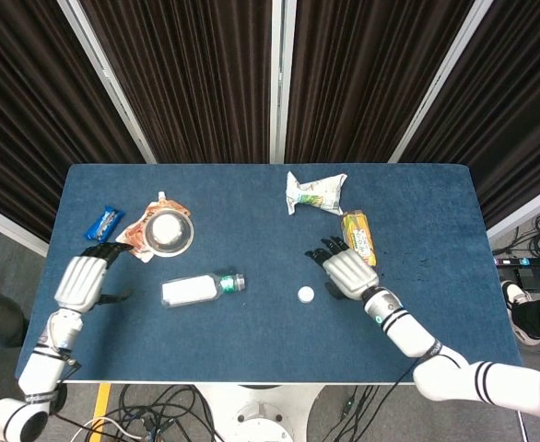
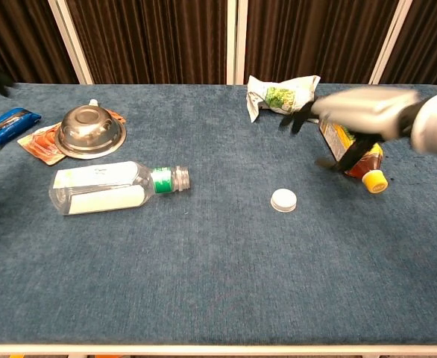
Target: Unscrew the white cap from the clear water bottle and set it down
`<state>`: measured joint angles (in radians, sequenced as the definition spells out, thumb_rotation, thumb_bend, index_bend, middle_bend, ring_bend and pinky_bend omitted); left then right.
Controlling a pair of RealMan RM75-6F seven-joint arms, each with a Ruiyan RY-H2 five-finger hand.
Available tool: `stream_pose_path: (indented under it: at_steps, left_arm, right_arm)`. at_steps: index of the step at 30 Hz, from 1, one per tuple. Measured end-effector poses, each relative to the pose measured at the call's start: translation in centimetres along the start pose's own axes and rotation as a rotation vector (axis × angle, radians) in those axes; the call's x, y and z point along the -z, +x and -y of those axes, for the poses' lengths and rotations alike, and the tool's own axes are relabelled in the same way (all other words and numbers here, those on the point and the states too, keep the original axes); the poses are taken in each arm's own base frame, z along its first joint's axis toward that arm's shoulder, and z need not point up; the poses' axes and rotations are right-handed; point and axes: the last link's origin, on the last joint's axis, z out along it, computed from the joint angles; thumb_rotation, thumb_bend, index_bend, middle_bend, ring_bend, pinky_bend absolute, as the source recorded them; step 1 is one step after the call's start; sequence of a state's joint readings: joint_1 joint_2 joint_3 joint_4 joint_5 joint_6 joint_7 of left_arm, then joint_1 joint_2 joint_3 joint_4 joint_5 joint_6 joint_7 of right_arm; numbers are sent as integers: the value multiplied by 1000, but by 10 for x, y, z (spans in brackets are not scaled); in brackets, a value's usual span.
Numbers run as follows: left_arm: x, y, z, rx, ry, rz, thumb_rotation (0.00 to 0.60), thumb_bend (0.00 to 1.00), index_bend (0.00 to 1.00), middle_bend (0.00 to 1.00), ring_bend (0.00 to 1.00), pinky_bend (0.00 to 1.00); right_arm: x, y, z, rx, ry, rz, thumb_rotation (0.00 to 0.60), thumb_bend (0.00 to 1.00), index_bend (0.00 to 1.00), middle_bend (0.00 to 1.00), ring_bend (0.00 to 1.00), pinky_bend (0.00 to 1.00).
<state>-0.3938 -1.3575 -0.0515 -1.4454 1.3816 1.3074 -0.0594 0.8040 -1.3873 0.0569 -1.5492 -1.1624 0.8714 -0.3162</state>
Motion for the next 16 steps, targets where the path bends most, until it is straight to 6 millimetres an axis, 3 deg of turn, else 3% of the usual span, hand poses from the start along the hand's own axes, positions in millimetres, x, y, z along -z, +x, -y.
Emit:
stream_pose_path:
  at_steps: [5, 9, 16]
  left_arm:
    - [25, 19, 33, -18, 88, -40, 600, 137, 235, 238, 161, 238]
    - [53, 34, 56, -54, 158, -56, 600, 138, 223, 153, 62, 149]
    - [90, 47, 57, -71, 222, -106, 600, 137, 220, 148, 59, 145]
  right_arm:
    - [42, 23, -38, -25, -98, -151, 600, 319, 44, 112, 0, 0]
    - [97, 29, -74, -80, -201, -275, 600, 280, 12, 52, 0, 0]
    - [193, 17, -106, -193, -325, -411, 600, 282, 12, 50, 0, 0]
